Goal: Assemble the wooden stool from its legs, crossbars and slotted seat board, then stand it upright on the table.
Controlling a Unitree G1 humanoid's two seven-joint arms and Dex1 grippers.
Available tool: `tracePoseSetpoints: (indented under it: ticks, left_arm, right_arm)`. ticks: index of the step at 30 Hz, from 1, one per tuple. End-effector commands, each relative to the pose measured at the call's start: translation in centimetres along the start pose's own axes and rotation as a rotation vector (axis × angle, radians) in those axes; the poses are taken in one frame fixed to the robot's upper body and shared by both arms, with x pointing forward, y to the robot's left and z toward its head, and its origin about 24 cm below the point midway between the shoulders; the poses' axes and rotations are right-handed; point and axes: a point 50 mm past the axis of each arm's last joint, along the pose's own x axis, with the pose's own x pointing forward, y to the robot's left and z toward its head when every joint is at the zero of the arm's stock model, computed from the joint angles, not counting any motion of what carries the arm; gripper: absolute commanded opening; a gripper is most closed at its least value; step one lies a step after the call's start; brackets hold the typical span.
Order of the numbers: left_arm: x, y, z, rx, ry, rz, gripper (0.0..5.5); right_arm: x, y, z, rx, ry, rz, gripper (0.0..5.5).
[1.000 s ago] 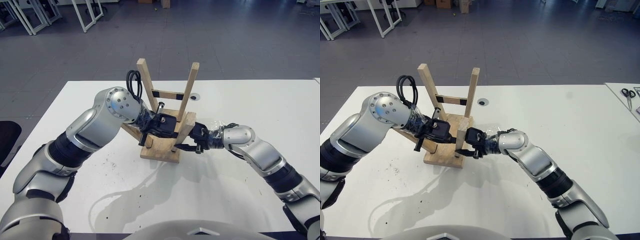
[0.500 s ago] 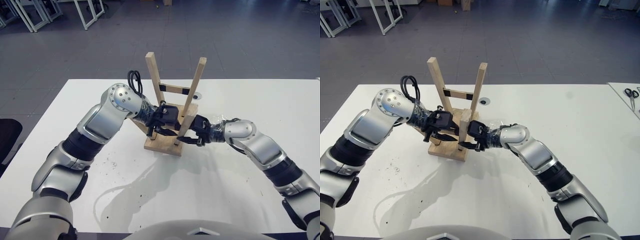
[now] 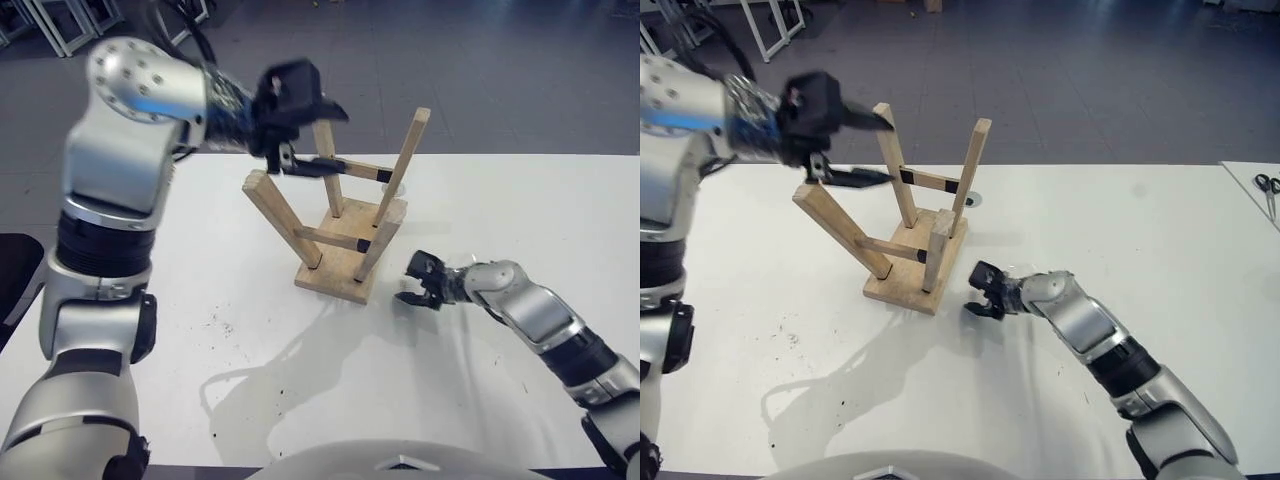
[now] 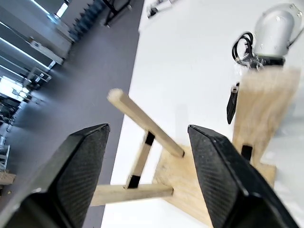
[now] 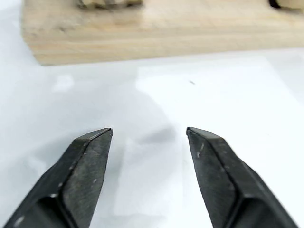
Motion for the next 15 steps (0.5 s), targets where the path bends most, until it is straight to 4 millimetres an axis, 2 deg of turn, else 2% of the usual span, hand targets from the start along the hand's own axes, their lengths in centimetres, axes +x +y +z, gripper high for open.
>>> tracePoseSetpoints:
  ticks: [1, 3, 5, 7, 11, 15]
  left_arm:
    - [-1.0, -0.7, -1.4, -0.071, 0.041, 0.050, 3.05]
    - [-2.0, -0.4, -1.6, -0.091, 0.007, 0.161, 3.05]
    - [-2.9, 0.1, -1.7, -0.108, -0.053, 0.314, 3.05]
    - [-3.5, 0.0, -1.7, -0.140, -0.133, 0.430, 3.05]
    - [-4.3, 1.1, -1.3, -0.158, -0.235, 0.636, 3.05]
    - [-4.7, 1.8, -1.6, -0.148, -0.218, 0.693, 3.05]
  right_arm:
    - [-2.1, -0.2, 1.2, -0.011, -0.026, -0.042, 3.18]
    - [-2.9, -1.0, 1.5, -0.005, -0.048, -0.117, 3.18]
    - [-3.4, -2.3, 3.4, 0.050, -0.211, -0.215, 3.18]
    - [-3.5, -2.5, 5.0, 0.105, -0.366, -0.239, 3.18]
    - [-3.2, -0.9, 8.1, 0.110, -0.575, -0.160, 3.18]
    - [-4.6, 2.5, 11.3, 0.043, -0.744, 0.039, 3.18]
